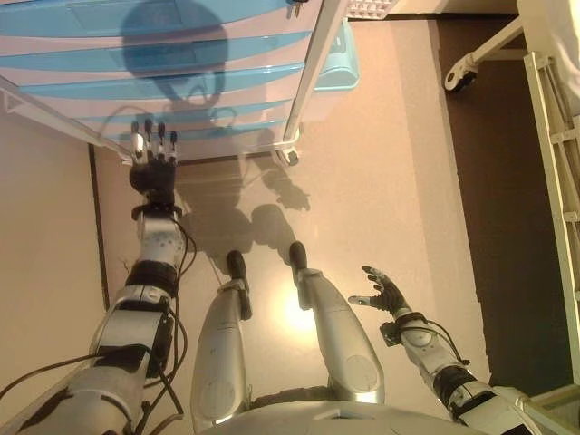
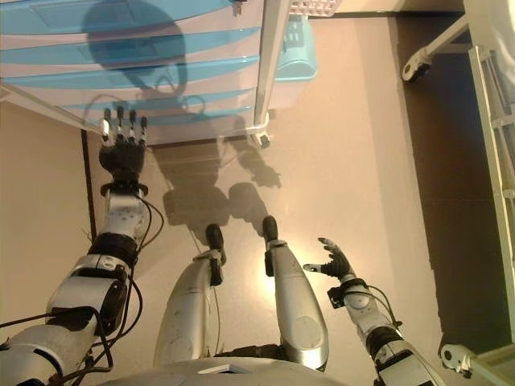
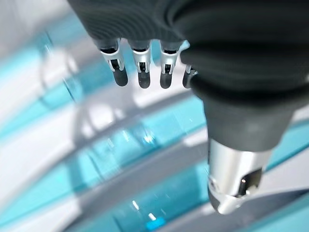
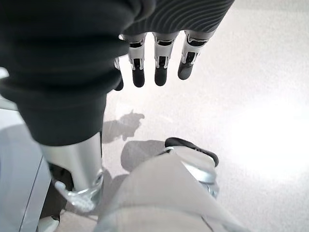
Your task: Open the drawer and pick up the medicine
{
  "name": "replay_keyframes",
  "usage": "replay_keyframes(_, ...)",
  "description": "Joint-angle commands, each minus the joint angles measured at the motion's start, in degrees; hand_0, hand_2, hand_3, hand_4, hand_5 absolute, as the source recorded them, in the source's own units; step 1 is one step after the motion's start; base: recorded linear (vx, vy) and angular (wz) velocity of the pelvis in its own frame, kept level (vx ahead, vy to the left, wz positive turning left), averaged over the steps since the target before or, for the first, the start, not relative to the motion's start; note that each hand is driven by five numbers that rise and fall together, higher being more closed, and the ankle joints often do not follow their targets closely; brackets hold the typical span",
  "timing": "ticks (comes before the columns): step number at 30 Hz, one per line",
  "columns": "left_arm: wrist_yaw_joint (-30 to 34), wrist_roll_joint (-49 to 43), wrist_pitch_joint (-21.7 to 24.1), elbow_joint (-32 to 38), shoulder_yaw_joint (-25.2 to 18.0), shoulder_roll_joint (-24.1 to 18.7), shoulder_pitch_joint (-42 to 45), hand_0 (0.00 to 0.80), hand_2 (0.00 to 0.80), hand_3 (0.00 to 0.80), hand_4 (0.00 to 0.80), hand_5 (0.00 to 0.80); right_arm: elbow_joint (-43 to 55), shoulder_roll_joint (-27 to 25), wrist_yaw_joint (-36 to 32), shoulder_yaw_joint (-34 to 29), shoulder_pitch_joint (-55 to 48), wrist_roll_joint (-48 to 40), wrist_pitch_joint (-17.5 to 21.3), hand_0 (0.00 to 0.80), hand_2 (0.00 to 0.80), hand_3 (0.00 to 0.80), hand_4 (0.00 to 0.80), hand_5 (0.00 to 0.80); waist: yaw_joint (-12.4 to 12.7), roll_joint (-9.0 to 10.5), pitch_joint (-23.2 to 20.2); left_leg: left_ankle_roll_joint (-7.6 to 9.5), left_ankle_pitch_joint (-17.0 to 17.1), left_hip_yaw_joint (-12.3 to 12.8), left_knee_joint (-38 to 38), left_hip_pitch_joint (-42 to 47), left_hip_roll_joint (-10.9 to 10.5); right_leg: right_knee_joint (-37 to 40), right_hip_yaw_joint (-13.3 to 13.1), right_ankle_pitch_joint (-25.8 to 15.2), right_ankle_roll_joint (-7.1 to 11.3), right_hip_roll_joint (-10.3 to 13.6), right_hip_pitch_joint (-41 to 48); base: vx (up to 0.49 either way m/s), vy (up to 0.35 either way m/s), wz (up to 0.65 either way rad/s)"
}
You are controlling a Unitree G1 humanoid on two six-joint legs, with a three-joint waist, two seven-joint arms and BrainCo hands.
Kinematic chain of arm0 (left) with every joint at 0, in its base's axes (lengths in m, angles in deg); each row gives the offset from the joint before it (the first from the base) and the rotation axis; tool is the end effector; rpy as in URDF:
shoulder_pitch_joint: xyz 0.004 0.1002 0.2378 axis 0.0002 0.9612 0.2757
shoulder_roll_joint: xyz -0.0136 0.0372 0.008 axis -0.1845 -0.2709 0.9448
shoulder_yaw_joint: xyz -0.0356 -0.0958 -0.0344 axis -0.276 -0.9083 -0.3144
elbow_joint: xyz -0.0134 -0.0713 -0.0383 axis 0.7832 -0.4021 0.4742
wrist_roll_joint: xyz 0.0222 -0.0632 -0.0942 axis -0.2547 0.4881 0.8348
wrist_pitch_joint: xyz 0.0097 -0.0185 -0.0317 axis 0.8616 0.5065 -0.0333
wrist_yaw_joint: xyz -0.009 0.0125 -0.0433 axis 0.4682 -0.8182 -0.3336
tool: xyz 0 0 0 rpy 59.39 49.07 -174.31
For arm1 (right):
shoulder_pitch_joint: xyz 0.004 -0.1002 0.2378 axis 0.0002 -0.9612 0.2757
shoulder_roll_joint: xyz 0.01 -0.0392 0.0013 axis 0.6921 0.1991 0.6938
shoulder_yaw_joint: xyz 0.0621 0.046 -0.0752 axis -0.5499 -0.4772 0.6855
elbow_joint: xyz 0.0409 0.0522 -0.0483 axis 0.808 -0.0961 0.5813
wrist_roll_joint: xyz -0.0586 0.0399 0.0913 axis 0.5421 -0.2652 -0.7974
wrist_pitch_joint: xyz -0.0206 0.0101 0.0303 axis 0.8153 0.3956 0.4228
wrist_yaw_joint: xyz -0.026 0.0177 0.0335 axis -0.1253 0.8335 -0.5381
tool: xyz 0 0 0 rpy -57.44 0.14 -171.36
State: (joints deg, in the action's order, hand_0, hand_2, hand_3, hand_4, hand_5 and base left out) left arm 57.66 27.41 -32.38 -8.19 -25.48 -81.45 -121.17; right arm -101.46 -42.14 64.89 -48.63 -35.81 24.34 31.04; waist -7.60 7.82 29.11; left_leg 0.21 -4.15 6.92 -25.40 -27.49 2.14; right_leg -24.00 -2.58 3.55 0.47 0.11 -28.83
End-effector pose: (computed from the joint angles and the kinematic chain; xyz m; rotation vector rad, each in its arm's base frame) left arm 0.3398 0.2519 0.1094 -1.0736 -0.5628 0.0202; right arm 0.1913 -0.1998 -0.0784 -0.3807 0.4223 0.1535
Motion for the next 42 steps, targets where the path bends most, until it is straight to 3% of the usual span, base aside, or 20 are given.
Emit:
replay_keyframes(1, 2.84, 2.30, 2.06, 2.89, -1.69, -4.74, -3.80, 0.000, 0.000, 0.000, 0.000, 0.000, 4.10, -1.23, 0.84, 2.81, -4.55, -0.79, 1.78, 0.000, 0.000, 0.000, 0.000, 0.000, -0.91, 1.30, -2.10, 2.84, -5.31, 0.48, -2.79, -1.77, -2.08, 2.82, 1.20, -2.84, 0.15, -0.61, -0.80, 0.039, -0.018, -0.08)
replay_keyframes(6, 2.14, 5.64, 3.13, 1.74, -0.57, -9.84, -12.25, 0.000, 0.000, 0.000, 0.000, 0.000, 5.10, -1.37, 0.91, 5.15, -5.73, -0.11, 2.73, 0.000, 0.000, 0.000, 0.000, 0.000, -1.83, 2.94, -1.99, 2.80, -5.95, 1.14, -2.99, -1.91, -1.43, 4.41, 0.87, -3.68, 0.20, -0.90, -0.42, 0.033, -0.035, -0.08)
replay_keyframes(13, 1.70, 8.55, 4.84, 0.26, 1.57, -12.63, -19.38, 0.000, 0.000, 0.000, 0.000, 0.000, 5.54, -1.29, 1.50, 7.43, -5.62, -0.53, 3.65, 0.000, 0.000, 0.000, 0.000, 0.000, -2.16, 3.56, -1.84, 2.62, -6.57, 1.58, -3.48, -2.02, -1.15, 4.79, 1.18, -3.37, -0.20, -1.00, 0.00, 0.003, -0.005, 0.00)
replay_keyframes(19, 15.05, 15.39, -2.69, 3.27, 2.57, -12.41, -20.58, 0.000, 0.000, 0.000, 0.000, 0.000, 6.33, -1.26, 1.54, 7.89, -5.52, -0.45, 2.94, 0.000, 0.000, 0.000, 0.000, 0.000, -2.12, 3.77, -1.57, 2.46, -6.73, 2.00, -3.15, -1.52, -1.04, 5.62, 1.24, -3.60, -0.23, -1.03, 0.62, 0.000, 0.000, 0.00)
replay_keyframes(21, 22.86, 16.31, -9.05, 7.51, 3.15, -11.15, -20.15, 0.486, 0.486, 0.486, 0.486, 0.486, 6.28, -1.19, 1.41, 7.72, -5.49, -0.17, 2.79, 0.000, 0.000, 0.000, 0.000, 0.000, -1.92, 3.81, -1.49, 2.45, -6.70, 2.02, -2.75, -1.23, -1.17, 6.03, 1.19, -3.73, -0.20, -1.10, 0.96, 0.000, 0.000, 0.00)
replay_keyframes(23, 28.25, 15.17, -13.15, 10.59, 3.97, -10.22, -19.82, 0.800, 0.800, 0.800, 0.800, 0.800, 6.44, -1.18, 1.43, 7.57, -5.45, 0.16, 2.53, 0.000, 0.000, 0.000, 0.000, 0.000, -1.76, 3.68, -1.34, 2.42, -6.60, 2.11, -2.32, -0.91, -1.20, 6.27, 1.13, -3.85, -0.17, -1.13, 1.19, 0.000, 0.000, 0.00)
replay_keyframes(28, 35.84, 5.58, -19.17, 20.61, 7.50, -6.73, -17.02, 0.800, 0.800, 0.800, 0.800, 0.800, 7.48, -1.70, 0.72, 6.39, -5.05, 1.63, 1.11, 0.000, 0.000, 0.000, 0.000, 0.000, -1.20, 2.90, -1.02, 2.50, -6.14, 1.91, -0.58, 0.80, -1.74, 7.15, 1.11, -4.06, -0.10, -1.06, 2.55, 0.000, 0.000, 0.00)
replay_keyframes(33, 40.51, 2.41, -21.39, 27.53, 7.80, -3.00, -10.00, 0.800, 0.800, 0.800, 0.800, 0.800, 8.41, -2.40, 0.87, 4.67, -4.34, 3.60, -0.31, 0.000, 0.000, 0.000, 0.000, 0.000, 0.23, 1.06, -0.68, 2.26, -5.20, 1.20, 1.45, 2.78, -2.67, 7.76, 1.82, -3.45, -0.27, -0.57, 4.71, -0.029, 0.043, 0.01)
replay_keyframes(37, 41.75, 2.50, -19.16, 33.86, 5.45, 2.35, 2.91, 0.800, 0.800, 0.800, 0.800, 0.800, 8.53, -1.99, 2.58, 3.34, -4.53, 5.03, -1.34, 0.000, 0.000, 0.000, 0.000, 0.000, 2.50, -0.58, -0.60, 1.67, -4.02, 0.01, 3.29, 4.63, -3.34, 7.74, 3.49, -2.34, -0.68, 0.13, 6.90, -0.054, 0.031, 0.02)
replay_keyframes(39, 45.04, 2.59, -19.08, 35.70, 4.00, 7.23, 15.68, 0.800, 0.800, 0.800, 0.800, 0.800, 8.84, -1.53, 3.16, 1.40, -5.24, 6.52, -2.24, 0.000, 0.000, 0.000, 0.000, 0.000, 5.00, -2.10, -0.96, 1.32, -3.03, -1.87, 5.02, 6.73, -4.34, 7.41, 5.02, -1.00, -1.02, 0.81, 9.33, -0.047, 0.042, 0.11)
replay_keyframes(42, 45.13, 1.30, -17.52, 32.28, 2.82, 10.51, 26.03, 0.800, 0.800, 0.800, 0.800, 0.800, 9.15, -2.04, 2.15, -0.96, -6.46, 8.26, -2.84, 0.000, 0.000, 0.000, 0.000, 0.000, 7.26, -3.42, -1.97, 0.93, -1.41, -3.78, 7.63, 9.45, -5.13, 8.11, 7.06, -0.32, -1.07, 1.61, 12.64, -0.003, 0.036, 0.18)
